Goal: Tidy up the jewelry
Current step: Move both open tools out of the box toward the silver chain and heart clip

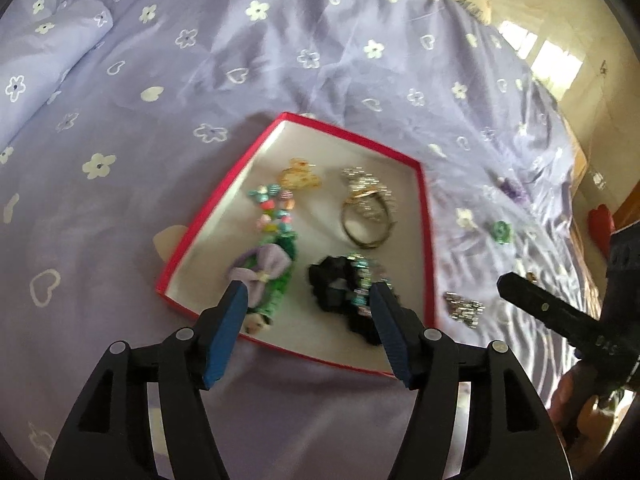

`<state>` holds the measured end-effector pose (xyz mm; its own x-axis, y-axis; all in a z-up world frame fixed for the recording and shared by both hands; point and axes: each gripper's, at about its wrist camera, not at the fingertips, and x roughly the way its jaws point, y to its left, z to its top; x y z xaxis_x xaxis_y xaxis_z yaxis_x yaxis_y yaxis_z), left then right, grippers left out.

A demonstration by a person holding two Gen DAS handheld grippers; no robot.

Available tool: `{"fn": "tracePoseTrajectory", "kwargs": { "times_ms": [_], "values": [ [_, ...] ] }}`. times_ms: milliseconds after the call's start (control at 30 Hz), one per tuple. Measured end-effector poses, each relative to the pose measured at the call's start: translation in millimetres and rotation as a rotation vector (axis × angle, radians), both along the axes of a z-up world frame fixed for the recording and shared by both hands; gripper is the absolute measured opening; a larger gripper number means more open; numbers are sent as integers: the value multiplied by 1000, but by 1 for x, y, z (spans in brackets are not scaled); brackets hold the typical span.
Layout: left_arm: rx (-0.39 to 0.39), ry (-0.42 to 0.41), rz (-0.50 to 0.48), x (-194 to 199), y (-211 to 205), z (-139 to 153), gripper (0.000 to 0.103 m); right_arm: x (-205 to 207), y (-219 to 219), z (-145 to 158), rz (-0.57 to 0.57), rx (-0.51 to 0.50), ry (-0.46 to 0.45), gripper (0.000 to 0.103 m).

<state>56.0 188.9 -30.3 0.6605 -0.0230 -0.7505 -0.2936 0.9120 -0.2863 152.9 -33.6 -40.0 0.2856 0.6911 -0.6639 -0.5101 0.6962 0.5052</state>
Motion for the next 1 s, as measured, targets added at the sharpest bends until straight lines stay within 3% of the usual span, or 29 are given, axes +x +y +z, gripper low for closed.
{"fn": "tracePoseTrajectory", "kwargs": {
  "times_ms": [467,1000],
  "values": [
    [22,0,-158,6,-84,12,66,-12,-110,-2,-181,-33,-2,51],
    [76,60,-318,34,-151,0,70,-16,-194,-19,-333,-70,10,61]
  ]
}}
